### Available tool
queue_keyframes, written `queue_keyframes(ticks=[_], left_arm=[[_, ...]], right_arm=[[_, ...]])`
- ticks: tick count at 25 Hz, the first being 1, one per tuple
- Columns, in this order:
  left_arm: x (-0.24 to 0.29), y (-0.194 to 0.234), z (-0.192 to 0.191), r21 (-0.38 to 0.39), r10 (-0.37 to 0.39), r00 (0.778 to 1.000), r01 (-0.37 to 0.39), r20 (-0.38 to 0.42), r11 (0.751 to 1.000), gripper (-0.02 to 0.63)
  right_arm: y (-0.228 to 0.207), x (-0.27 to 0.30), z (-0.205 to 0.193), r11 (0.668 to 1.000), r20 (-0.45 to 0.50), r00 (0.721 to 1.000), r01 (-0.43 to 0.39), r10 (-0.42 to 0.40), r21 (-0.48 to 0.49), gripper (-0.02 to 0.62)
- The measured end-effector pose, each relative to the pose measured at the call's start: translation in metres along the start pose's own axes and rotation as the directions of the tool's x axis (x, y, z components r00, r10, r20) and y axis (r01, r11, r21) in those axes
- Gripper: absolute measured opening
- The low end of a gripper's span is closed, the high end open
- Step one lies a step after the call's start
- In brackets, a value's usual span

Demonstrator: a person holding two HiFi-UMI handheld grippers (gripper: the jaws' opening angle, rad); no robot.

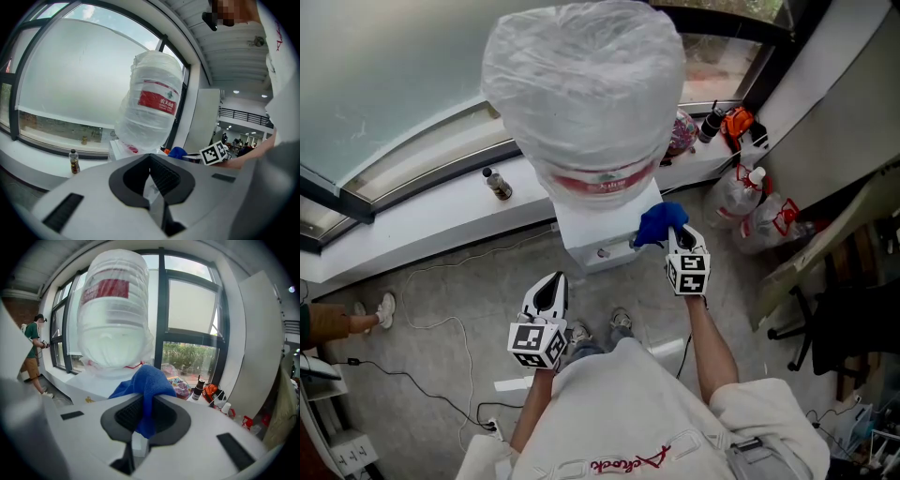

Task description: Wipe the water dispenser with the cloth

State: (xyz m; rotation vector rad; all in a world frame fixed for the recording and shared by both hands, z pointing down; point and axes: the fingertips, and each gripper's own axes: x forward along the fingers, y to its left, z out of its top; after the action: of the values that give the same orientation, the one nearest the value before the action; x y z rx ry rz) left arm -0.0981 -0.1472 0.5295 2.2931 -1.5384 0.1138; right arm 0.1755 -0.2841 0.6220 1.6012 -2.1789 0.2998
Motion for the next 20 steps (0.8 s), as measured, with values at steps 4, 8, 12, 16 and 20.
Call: queue_keyframes(ticks=[4,8,12,16,20], left_arm=[[0.003,-0.001,0.006,0.005,0.005,1.0,-0.005,0.009,1.0,0.012],[0.005,-0.008,0.009,0.018,0.007,1.0,-0.007,0.016,1.0,0.012],[0.006,-0.021,0.01,0.033,0.018,1.0,-0.018,0.022,0.999,0.012],[0.004,-0.033,0.009,0.042,0.043,0.999,-0.044,0.03,0.998,0.012],[-0.001,-0.043,0.003,0.044,0.053,0.998,-0.054,0.033,0.998,0.012]], right_arm=[[0.023,-0.035,0.023,0.999,0.083,0.996,-0.032,0.033,-0.013,0.043],[0.054,-0.07,0.051,0.995,0.167,0.981,-0.097,0.101,-0.03,0.043],[0.071,-0.1,0.078,0.986,0.253,0.953,-0.16,0.166,-0.043,0.043],[0.083,-0.116,0.083,0.973,0.284,0.931,-0.212,0.231,-0.096,0.043],[0.091,-0.132,0.081,0.962,0.294,0.917,-0.25,0.27,-0.106,0.043]])
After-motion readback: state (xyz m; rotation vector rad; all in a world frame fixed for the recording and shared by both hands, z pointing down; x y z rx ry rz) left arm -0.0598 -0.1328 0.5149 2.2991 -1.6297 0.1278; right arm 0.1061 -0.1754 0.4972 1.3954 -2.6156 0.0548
